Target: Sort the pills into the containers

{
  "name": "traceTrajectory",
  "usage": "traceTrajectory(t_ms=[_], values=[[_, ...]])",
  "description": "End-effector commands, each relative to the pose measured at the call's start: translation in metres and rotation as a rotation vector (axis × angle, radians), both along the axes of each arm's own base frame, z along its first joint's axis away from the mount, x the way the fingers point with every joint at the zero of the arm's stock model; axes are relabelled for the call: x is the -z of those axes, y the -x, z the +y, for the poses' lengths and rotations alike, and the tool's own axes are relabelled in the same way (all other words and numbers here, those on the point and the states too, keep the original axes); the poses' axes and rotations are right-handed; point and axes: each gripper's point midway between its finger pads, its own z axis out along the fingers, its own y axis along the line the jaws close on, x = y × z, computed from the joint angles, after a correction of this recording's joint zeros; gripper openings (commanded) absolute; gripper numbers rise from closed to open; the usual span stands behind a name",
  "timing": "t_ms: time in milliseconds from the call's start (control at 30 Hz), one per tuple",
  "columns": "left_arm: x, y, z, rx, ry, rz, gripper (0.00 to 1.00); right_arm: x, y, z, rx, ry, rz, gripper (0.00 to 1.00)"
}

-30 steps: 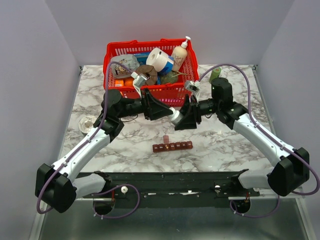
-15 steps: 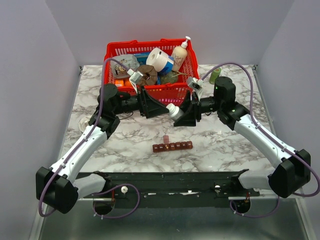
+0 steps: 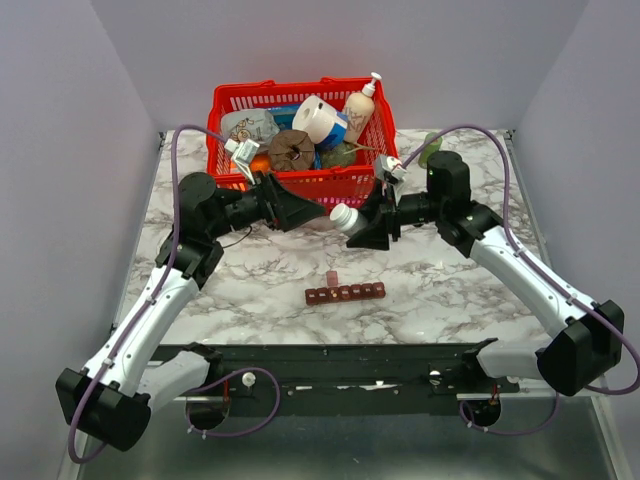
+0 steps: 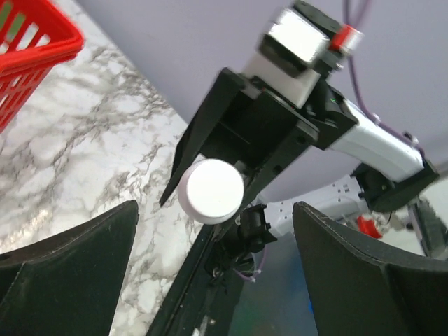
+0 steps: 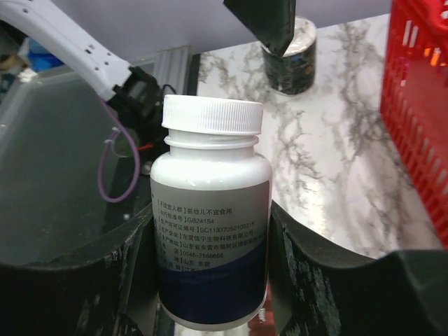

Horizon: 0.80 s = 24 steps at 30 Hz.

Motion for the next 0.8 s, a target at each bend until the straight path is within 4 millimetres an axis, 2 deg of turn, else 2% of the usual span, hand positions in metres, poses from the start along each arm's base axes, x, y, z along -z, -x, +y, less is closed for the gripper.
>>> traceTrajectory(t_ms=[0,133,333,533,767], values=[[0.037,-0.015,0.006,-0.164,-0.076,0.330,0.99,0.005,-0.027,-0.007,0.090,0.079,-0.263,0.10],[0.048,-0.019,0.006,-0.223,-0.122,0.393,0.99,0.011,-0.039,-0.008,0.118,0.129,-0.372,0.10],[0.050,-0.018,-0.011,-0.170,-0.105,0.398,0.99,0.011,-0.037,-0.002,0.111,0.150,-0.432,0.10],[0.052,-0.020,-0.026,-0.135,-0.116,0.411,0.98,0.018,-0.038,0.001,0.118,0.202,-0.489,0.10],[0.062,-0.017,-0.036,-0.097,-0.133,0.441,0.87,0.018,-0.039,0.003,0.122,0.206,-0.494,0.10]])
